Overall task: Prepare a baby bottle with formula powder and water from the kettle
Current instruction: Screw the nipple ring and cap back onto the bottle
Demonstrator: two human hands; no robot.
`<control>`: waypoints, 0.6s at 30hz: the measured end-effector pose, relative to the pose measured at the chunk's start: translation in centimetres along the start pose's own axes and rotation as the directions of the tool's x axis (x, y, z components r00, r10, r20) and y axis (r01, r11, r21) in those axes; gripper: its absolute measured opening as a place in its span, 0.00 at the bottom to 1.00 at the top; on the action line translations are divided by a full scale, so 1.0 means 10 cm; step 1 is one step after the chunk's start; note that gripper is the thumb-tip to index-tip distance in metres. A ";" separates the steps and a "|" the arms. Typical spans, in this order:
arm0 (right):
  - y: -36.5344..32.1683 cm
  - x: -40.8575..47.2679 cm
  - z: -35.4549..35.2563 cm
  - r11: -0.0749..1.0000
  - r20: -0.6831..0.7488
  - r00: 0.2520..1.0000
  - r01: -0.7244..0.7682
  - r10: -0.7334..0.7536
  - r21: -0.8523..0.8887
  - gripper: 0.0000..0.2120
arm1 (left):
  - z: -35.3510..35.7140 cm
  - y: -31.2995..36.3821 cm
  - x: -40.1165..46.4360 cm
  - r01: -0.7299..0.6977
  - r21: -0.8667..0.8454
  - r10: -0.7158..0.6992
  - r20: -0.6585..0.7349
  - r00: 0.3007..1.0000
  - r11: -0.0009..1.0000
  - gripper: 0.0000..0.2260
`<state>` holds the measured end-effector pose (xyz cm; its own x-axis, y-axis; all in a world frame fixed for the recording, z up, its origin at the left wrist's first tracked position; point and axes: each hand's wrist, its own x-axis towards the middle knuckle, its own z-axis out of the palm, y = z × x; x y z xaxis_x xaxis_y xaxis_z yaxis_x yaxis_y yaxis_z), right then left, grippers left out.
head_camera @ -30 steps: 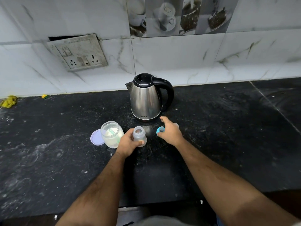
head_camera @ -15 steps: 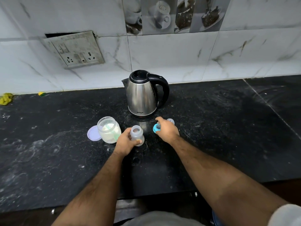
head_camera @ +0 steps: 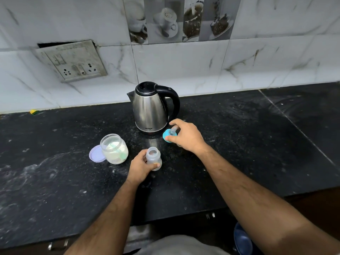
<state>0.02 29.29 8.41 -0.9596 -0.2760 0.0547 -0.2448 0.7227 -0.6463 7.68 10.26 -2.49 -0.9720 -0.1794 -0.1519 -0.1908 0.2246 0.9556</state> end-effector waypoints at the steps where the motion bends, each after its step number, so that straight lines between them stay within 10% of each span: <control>1: -0.04 -0.02 -0.01 1.000 0.018 1.000 0.015 -0.015 -0.002 0.27 | 0.01 0.01 -0.03 -0.003 0.010 0.003 0.000 1.000 1.000 0.23; 18: -0.41 -0.29 0.31 0.973 0.231 0.968 0.140 -0.096 -0.185 0.22 | -0.04 -0.01 -0.16 -0.043 0.056 0.039 0.079 0.996 0.997 0.23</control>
<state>4.28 25.13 8.53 -0.8736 -0.4828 -0.0612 -0.3982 0.7814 -0.4804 9.27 10.15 -2.24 -0.9864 -0.0945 -0.1341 -0.1559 0.2855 0.9456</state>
